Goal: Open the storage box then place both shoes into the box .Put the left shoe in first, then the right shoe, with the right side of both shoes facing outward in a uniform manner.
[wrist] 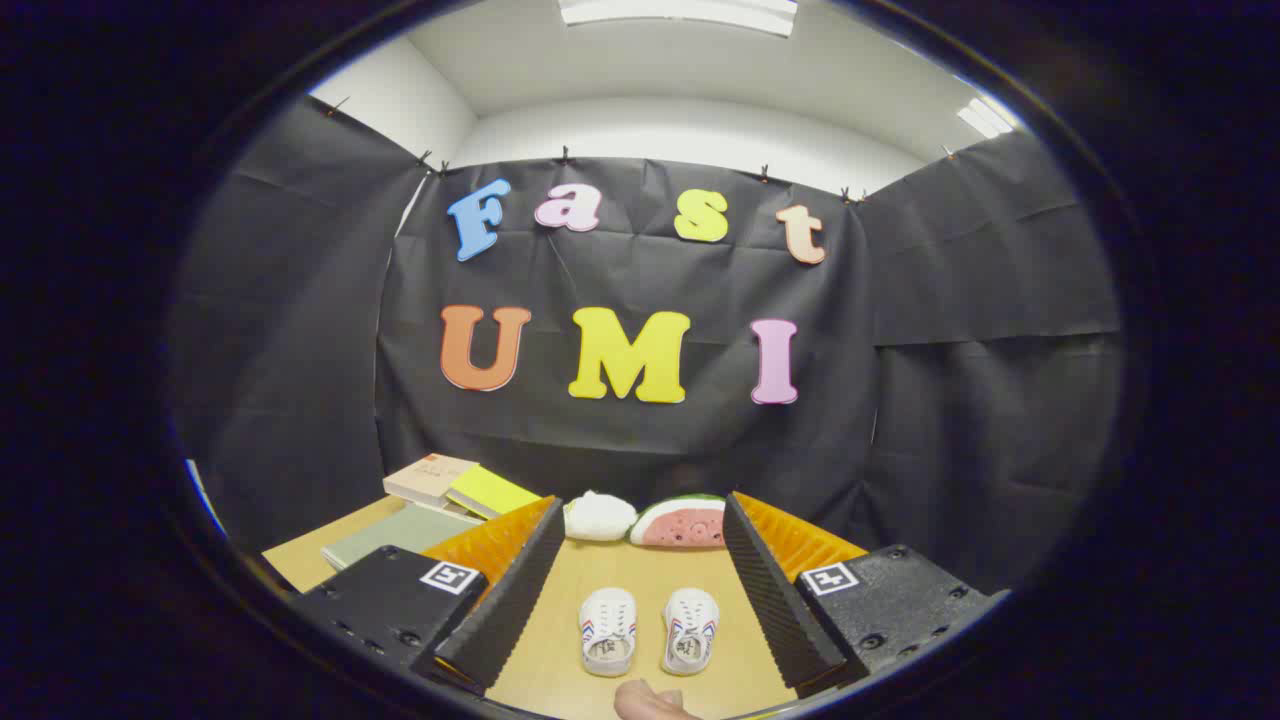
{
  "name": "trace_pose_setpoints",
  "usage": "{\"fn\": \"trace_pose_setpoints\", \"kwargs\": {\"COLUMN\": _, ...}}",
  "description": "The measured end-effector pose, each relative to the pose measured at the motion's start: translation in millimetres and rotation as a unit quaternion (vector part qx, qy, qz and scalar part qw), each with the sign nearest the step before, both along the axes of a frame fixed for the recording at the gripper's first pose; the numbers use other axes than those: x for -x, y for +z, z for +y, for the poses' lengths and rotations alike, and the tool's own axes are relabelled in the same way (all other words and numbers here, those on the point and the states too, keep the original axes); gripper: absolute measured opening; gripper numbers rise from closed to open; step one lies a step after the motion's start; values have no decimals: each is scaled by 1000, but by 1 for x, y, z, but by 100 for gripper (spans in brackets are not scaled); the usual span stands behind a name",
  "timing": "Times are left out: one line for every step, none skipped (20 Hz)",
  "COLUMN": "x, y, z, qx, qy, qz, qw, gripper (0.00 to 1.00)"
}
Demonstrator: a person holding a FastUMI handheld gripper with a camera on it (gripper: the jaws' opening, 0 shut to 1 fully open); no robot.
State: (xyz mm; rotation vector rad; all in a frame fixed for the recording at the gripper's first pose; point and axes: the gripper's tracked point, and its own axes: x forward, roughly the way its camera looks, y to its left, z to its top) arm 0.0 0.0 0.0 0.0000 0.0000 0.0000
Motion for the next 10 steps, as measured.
{"fn": "trace_pose_setpoints", "kwargs": {"x": 0, "y": 0, "z": 0, "qx": 2, "qy": 1, "qz": 0, "qw": 1000, "gripper": 100}}
{"fn": "trace_pose_setpoints", "kwargs": {"x": 1, "y": -1, "z": 0, "qx": 3, "qy": 1, "qz": 0, "qw": 1000, "gripper": 100}}
{"fn": "trace_pose_setpoints", "kwargs": {"x": 1, "y": 0, "z": 0, "qx": 2, "qy": 4, "qz": -3, "qw": 1000, "gripper": 100}}
{"fn": "trace_pose_setpoints", "kwargs": {"x": 2, "y": -1, "z": 1, "qx": -1, "qy": 5, "qz": -6, "qw": 1000, "gripper": 100}}
{"fn": "trace_pose_setpoints", "kwargs": {"x": 3, "y": -3, "z": -1, "qx": -6, "qy": 6, "qz": -8, "qw": 1000, "gripper": 100}}
{"fn": "trace_pose_setpoints", "kwargs": {"x": 2, "y": -4, "z": 0, "qx": -13, "qy": 10, "qz": -9, "qw": 1000, "gripper": 100}}
{"fn": "trace_pose_setpoints", "kwargs": {"x": 3, "y": -5, "z": 0, "qx": -20, "qy": 10, "qz": -8, "qw": 1000, "gripper": 100}}
{"fn": "trace_pose_setpoints", "kwargs": {"x": 2, "y": -9, "z": -3, "qx": -24, "qy": 8, "qz": -2, "qw": 1000, "gripper": 100}}
{"fn": "trace_pose_setpoints", "kwargs": {"x": 2, "y": -12, "z": -4, "qx": -27, "qy": 7, "qz": 3, "qw": 1000, "gripper": 100}}
{"fn": "trace_pose_setpoints", "kwargs": {"x": 2, "y": -14, "z": -3, "qx": -30, "qy": 5, "qz": 7, "qw": 1000, "gripper": 100}}
